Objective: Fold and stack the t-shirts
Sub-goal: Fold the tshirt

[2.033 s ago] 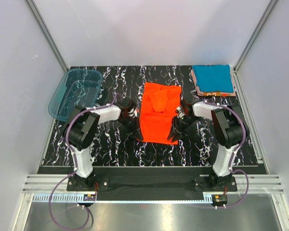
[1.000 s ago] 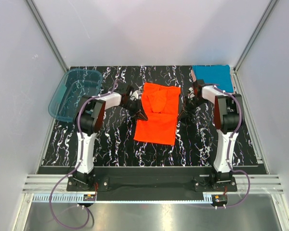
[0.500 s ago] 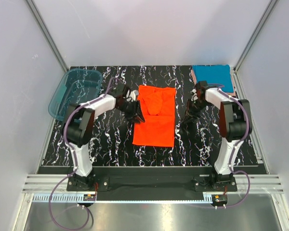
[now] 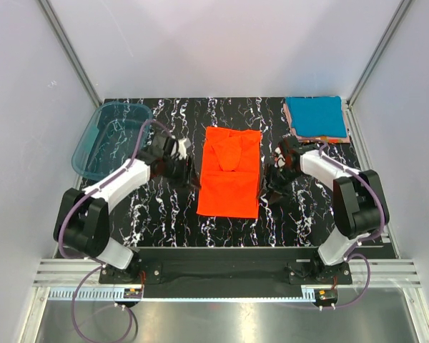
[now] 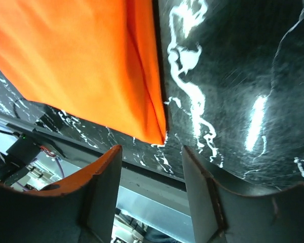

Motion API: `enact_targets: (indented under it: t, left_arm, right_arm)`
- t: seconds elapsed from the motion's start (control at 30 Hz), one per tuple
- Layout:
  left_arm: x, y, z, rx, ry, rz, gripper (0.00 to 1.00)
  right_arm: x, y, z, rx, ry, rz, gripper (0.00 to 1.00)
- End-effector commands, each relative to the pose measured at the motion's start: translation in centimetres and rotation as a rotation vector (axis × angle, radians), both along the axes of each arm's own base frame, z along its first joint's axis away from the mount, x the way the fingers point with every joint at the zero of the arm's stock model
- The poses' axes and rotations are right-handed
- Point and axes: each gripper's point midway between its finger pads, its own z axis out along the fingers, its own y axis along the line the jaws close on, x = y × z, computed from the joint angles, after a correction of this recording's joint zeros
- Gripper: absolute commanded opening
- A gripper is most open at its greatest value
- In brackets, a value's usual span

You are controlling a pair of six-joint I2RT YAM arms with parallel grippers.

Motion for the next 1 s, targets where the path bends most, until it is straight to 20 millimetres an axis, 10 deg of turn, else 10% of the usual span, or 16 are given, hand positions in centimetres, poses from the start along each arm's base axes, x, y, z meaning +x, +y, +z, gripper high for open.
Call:
enact_targets:
  t: [0.0, 0.3, 0.63, 0.97]
  left_arm:
    - [-2.3, 1.2, -1.1, 0.009, 0.003, 0.034, 0.50]
    - [-3.9, -0.5, -0.7, -0.202, -0.056, 0.052, 0.41]
    - [-2.1, -4.6, 0.1, -0.496, -0.035, 0.085, 0.37]
    - [-2.2, -3.0, -5.5, -0.358, 0.035, 0.182, 0.33]
  right_arm:
    - [-0.6, 1.5, 1.1, 0.074, -0.049, -0.016, 0.58]
    - [-1.4, 4.6, 1.6, 0.190, -0.102, -0.041, 0.10]
    - [0.4, 5.7, 1.2, 0.132, -0.180, -0.100, 0.07]
    - [-1.7, 4.0, -3.2, 0.062, -0.119, -0.142, 0.04]
